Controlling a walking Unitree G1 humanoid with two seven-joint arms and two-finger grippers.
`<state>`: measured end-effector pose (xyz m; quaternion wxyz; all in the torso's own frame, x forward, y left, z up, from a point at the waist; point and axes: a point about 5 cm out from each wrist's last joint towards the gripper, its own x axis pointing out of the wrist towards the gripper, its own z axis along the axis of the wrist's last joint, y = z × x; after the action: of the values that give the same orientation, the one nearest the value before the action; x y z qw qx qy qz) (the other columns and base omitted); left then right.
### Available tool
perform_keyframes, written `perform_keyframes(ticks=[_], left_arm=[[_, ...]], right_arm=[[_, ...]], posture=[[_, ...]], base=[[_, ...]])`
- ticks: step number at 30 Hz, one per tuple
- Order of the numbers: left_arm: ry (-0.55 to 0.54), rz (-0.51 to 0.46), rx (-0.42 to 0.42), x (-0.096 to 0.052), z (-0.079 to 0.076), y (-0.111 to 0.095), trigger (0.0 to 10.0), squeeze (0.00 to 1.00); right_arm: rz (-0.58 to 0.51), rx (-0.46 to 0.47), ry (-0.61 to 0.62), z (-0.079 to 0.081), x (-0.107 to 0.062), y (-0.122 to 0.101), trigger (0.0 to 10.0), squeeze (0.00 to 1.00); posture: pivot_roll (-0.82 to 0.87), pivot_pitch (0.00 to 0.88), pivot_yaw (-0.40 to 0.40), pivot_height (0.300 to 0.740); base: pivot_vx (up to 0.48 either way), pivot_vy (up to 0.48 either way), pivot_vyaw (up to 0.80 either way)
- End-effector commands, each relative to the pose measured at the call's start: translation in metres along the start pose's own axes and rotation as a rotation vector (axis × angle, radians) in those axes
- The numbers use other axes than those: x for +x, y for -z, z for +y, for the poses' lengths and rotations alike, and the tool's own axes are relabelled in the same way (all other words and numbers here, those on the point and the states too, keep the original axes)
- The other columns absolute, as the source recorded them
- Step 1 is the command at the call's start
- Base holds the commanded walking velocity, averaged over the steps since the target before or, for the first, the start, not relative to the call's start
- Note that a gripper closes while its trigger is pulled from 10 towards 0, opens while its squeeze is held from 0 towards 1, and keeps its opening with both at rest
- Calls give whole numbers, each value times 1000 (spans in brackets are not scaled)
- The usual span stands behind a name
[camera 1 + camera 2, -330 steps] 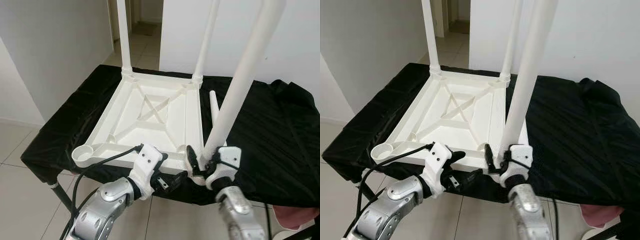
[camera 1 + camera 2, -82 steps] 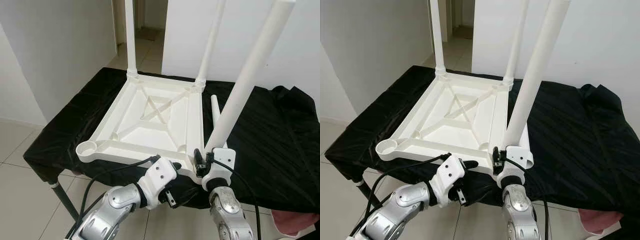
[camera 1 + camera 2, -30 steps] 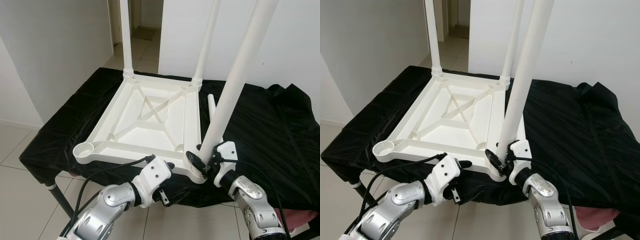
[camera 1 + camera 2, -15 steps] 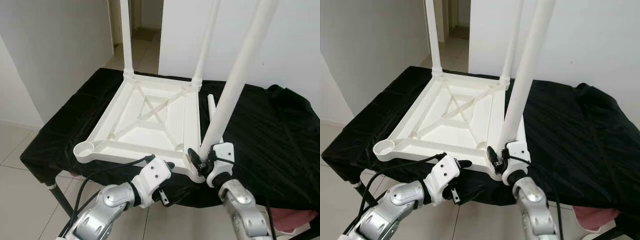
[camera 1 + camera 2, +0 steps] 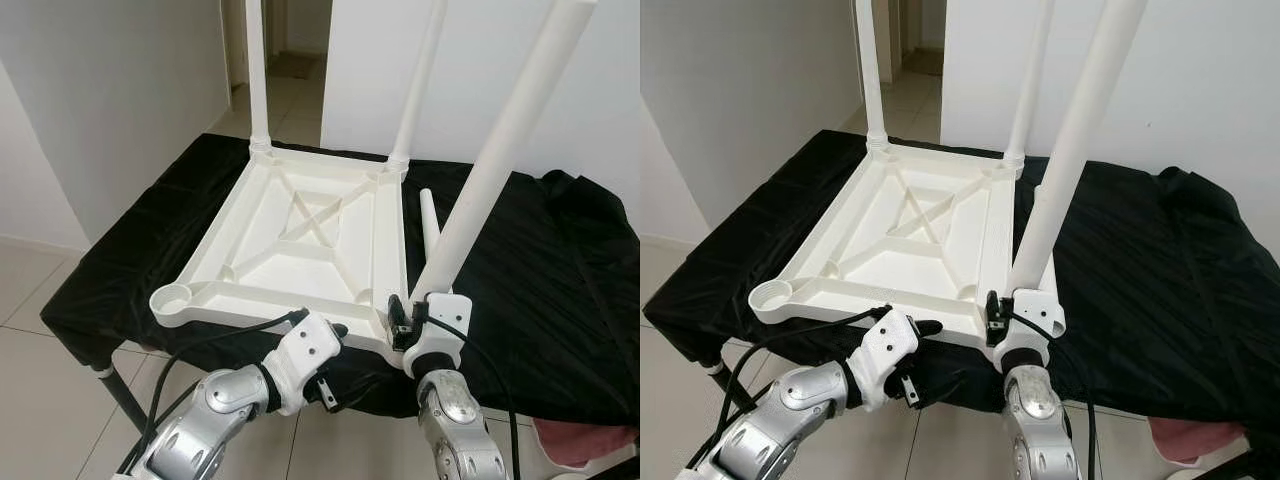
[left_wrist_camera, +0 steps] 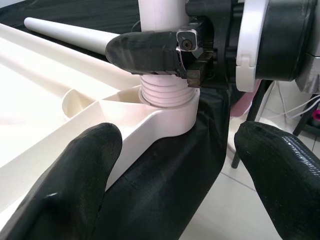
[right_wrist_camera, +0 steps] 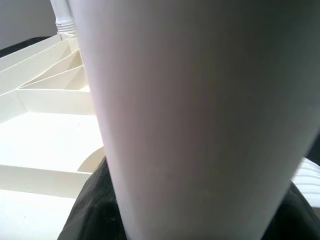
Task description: Building children table
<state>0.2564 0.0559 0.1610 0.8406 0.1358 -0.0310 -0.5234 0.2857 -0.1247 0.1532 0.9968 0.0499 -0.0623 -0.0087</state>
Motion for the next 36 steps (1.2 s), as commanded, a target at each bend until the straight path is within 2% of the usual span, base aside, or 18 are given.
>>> perform_keyframes(ticks=[1,8,9,14,16,21,22,29,36], left_arm=[[13,12,-17,-1,-2,4,10000,0],[0,8,-31,-2,-1,5,10000,0],[-3,6,-19,-3,-1,5,10000,0],[-34,0,-12,-3,2,4,10000,0],[-102,-2,-21,-3,5,5,10000,0],[-114,2,-26,-5,3,7,10000,0],[-125,1,-17,-5,3,8,10000,0],[-163,-2,17,-7,8,9,10000,0],[-239,29,83,-14,28,12,10000,0]], right_arm=[[69,86,13,5,-6,13,10000,0],[43,73,13,6,-5,9,10000,0],[30,65,-8,6,-4,8,10000,1000],[11,60,-46,6,-3,6,10000,1000],[-13,58,-94,4,-6,3,10000,1000],[-30,50,-130,2,-10,1,10000,1000],[-35,32,-144,-3,-16,1,10000,0],[-52,11,-125,-16,-26,1,10000,0],[-14,-9,-116,-28,-43,11,10000,0]], posture=[[-8,97,-11,740],[-9,91,-12,740],[-6,87,-16,740],[-1,83,-21,740],[-2,79,-26,740],[-3,79,-28,740],[-6,76,-30,740],[-9,72,-31,740],[-19,67,-16,740]], base=[[0,0,0],[0,0,0],[0,0,0],[0,0,0],[0,0,0],[0,0,0],[0,0,0],[0,0,0],[0,0,0]])
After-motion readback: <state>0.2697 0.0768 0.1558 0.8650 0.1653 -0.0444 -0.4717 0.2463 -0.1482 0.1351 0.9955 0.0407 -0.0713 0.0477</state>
